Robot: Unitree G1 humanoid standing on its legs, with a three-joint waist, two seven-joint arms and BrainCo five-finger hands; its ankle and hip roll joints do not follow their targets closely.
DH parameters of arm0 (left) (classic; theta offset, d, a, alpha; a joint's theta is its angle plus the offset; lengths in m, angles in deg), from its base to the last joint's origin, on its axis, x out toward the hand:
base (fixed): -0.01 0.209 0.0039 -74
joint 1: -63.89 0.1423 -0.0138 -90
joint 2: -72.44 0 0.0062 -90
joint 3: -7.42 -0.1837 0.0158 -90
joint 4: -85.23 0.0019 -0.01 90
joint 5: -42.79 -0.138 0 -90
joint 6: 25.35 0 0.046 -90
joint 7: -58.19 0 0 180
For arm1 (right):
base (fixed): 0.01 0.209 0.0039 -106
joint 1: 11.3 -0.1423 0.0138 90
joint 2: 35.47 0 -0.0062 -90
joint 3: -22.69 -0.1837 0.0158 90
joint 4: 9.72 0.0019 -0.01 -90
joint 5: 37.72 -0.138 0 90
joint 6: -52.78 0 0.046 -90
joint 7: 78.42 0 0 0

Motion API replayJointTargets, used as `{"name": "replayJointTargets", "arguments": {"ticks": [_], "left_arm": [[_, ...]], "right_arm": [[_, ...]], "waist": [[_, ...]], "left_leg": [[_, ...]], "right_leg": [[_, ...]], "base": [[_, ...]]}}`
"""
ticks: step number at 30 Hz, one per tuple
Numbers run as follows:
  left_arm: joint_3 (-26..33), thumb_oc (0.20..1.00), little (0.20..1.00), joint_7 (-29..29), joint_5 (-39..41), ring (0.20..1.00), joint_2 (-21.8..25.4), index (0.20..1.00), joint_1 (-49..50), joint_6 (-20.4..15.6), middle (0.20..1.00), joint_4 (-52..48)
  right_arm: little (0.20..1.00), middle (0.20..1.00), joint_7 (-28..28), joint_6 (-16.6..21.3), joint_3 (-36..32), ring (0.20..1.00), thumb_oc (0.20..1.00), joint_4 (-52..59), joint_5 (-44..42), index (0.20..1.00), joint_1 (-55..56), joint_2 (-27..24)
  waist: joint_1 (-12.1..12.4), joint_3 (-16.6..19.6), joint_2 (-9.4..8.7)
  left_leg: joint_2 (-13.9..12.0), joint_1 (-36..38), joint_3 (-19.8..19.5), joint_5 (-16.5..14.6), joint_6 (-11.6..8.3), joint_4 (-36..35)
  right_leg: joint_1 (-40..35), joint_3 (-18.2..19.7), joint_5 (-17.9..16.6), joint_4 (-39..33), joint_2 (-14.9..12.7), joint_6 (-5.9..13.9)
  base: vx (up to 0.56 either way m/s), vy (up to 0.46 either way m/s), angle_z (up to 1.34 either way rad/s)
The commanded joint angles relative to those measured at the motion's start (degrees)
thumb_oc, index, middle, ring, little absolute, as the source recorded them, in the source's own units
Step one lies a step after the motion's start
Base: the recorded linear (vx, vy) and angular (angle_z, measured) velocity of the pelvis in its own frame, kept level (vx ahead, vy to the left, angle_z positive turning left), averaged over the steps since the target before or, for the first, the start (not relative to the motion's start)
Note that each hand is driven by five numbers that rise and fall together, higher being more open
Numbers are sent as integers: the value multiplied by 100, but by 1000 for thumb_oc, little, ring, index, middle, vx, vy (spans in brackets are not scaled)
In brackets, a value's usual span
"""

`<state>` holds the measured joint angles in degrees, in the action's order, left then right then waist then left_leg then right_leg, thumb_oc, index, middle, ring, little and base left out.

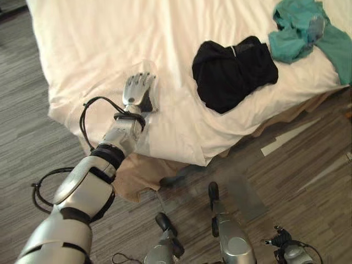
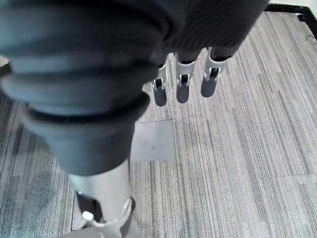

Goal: Tidy up the quilt and then pick up the clothes from the bed and put them into the laundry hamper.

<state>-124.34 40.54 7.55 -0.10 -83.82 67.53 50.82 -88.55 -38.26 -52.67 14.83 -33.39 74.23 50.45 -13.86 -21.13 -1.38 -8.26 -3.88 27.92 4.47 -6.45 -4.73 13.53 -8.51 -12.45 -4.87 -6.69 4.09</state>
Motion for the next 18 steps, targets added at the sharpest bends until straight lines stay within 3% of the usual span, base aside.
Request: {"name": "replayJointTargets", "arguments": {"ticks": [1,6,8,9,10,11,12,14,18], "left_arm": [[-156,200,200,475,-631,200,187,200,6,-66,200,535],[162,200,200,781,-463,200,51,200,1026,-145,200,695],[857,200,200,832,-66,200,180,200,2166,-119,200,573],[867,200,200,834,-69,200,183,200,2182,-117,200,564],[1299,200,200,849,0,200,404,200,2930,-112,200,466],[1568,1000,1000,867,40,1000,540,1000,3345,-106,1000,358],[1569,1000,1000,868,40,1000,540,1000,3346,-106,1000,357],[2721,1000,1000,703,814,1000,373,1000,4614,-139,1000,255],[3080,1000,1000,638,882,1000,188,1000,5339,-140,1000,264]], "right_arm": [[1000,1000,-139,-6,27,1000,1000,-358,-182,1000,-193,-241],[1000,1000,-194,-21,-318,1000,1000,-372,-422,1000,-157,-338],[1000,1000,-239,-32,-652,1000,1000,-122,-527,1000,-142,-449],[1000,1000,-239,-34,-645,1000,1000,-118,-527,1000,-137,-453],[1000,1000,-225,-24,-686,1000,1000,127,-260,1000,-108,-575],[1000,1000,-194,-24,-681,1000,1000,472,-55,1000,-50,-711],[1000,1000,-194,-24,-680,1000,1000,472,-55,1000,-50,-711],[1000,1000,-154,25,-697,1000,1000,1587,601,1000,37,-1333],[1000,1000,-82,65,-713,1000,1000,2255,964,1000,-53,-1750]], "waist": [[184,-55,68],[189,87,158],[303,243,241],[293,244,244],[425,345,278],[456,384,288],[453,384,288],[687,498,252],[833,564,218]], "left_leg": [[-170,123,-360,-578,-160,428],[-142,359,-316,-629,-162,359],[-131,555,-364,-650,-167,283],[-132,562,-368,-649,-167,279],[-126,684,-429,-649,-168,219],[-125,754,-471,-646,-173,177],[-125,755,-472,-646,-173,177],[-124,939,-593,-623,-178,77],[-126,1037,-674,-616,-177,29]], "right_leg": [[-96,-245,1191,664,-559,837],[-261,-241,1232,650,-543,813],[-482,-294,1271,618,-529,777],[-491,-299,1271,614,-529,777],[-676,-370,1305,585,-520,761],[-770,-412,1325,570,-520,757],[-771,-413,1325,569,-520,757],[-1051,-524,1367,521,-524,727],[-1244,-664,1379,476,-530,726]], "base": [[30,16,-7],[58,28,-8],[63,36,-8],[88,24,-4],[57,9,2],[56,9,0],[38,19,9],[40,8,18],[10,12,27]]}}
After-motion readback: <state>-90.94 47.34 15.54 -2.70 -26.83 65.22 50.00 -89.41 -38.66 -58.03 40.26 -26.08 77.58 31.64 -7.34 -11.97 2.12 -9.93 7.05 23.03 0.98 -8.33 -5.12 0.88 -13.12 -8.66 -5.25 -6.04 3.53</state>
